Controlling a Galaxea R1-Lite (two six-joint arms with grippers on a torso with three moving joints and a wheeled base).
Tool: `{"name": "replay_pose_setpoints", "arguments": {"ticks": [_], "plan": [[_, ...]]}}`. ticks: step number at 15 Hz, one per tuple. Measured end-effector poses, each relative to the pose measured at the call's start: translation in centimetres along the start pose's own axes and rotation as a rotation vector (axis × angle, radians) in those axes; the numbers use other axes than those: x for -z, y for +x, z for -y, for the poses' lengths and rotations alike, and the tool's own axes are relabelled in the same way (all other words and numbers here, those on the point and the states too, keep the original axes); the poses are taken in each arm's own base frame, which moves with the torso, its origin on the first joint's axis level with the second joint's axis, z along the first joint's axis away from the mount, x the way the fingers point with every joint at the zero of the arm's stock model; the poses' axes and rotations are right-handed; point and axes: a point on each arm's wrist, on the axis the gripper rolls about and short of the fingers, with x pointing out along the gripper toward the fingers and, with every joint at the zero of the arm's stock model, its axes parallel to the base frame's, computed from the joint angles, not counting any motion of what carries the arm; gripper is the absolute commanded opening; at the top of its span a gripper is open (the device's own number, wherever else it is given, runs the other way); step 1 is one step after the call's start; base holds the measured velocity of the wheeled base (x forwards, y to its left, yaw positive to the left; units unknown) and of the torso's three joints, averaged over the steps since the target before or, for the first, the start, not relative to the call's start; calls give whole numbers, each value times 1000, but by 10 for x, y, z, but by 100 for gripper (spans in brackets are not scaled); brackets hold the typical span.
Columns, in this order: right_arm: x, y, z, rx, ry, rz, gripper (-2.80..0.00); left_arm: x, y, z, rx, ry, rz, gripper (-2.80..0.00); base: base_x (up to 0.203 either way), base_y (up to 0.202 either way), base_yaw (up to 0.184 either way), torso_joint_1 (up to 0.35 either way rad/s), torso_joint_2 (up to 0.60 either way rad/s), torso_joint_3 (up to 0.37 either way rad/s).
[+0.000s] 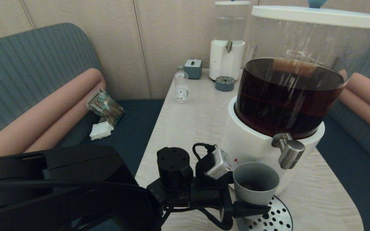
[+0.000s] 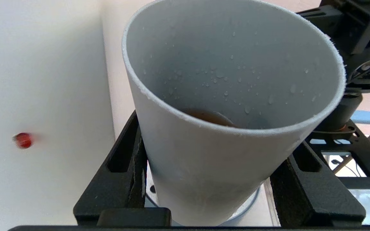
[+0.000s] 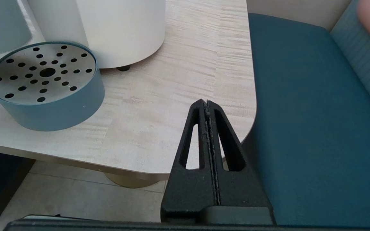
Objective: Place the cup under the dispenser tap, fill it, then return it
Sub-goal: Place it under the water dispenser
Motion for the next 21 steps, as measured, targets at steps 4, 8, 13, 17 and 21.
{"name": "replay_pose_setpoints", "arguments": {"ticks": [4, 8, 13, 17, 21], "plan": [[0, 0, 0, 0, 0, 0, -280, 7, 10, 1, 17, -10, -2, -280, 0, 0, 0, 0, 0, 0], [0, 0, 0, 1, 0, 0, -280, 11, 17, 0, 14, -12, 0, -280, 0, 0, 0, 0, 0, 0], [0, 0, 0, 0, 0, 0, -280, 16, 23, 3, 27, -16, -3, -280, 0, 0, 0, 0, 0, 0], [0, 0, 0, 0, 0, 0, -280, 18, 25, 3, 28, -17, -4, -280, 0, 0, 0, 0, 0, 0], [0, 0, 0, 0, 0, 0, -280, 22, 27, 2, 28, -20, -8, -280, 0, 0, 0, 0, 0, 0]]}}
